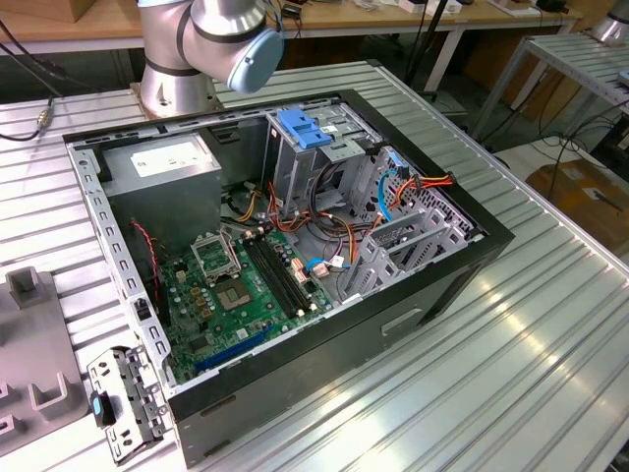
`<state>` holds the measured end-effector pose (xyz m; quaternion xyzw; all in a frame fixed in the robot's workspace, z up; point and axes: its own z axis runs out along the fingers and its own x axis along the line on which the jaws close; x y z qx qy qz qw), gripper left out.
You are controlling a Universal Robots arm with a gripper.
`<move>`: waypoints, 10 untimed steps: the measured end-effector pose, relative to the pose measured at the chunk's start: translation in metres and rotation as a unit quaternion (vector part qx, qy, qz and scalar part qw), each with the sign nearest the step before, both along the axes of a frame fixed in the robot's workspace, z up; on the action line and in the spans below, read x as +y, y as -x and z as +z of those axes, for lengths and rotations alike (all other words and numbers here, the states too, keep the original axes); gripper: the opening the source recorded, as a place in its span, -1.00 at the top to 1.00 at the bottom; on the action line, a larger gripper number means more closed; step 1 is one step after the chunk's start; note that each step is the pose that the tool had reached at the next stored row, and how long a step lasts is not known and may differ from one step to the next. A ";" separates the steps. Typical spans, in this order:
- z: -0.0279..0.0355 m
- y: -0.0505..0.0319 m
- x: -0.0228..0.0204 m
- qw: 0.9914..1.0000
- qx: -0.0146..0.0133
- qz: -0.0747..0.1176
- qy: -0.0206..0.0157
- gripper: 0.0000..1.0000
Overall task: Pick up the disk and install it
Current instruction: 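Pick up the disk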
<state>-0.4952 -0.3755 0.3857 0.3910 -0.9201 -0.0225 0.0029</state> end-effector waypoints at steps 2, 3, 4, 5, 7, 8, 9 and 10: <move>-0.0005 -0.0019 -0.0001 1.000 0.000 0.011 0.000 0.79; -0.0006 -0.0032 0.0000 1.000 0.000 0.015 0.000 0.79; -0.0006 -0.0049 0.0000 1.000 0.000 0.018 0.000 0.79; -0.0007 -0.0074 0.0003 1.000 0.000 0.018 0.000 0.79; -0.0007 -0.0099 0.0004 1.000 0.000 0.019 0.000 0.79; -0.0007 -0.0115 0.0005 1.000 0.000 0.019 0.000 0.79; -0.0007 -0.0135 0.0006 1.000 0.000 0.019 0.000 0.79; -0.0007 -0.0149 0.0006 1.000 0.000 0.019 0.000 0.79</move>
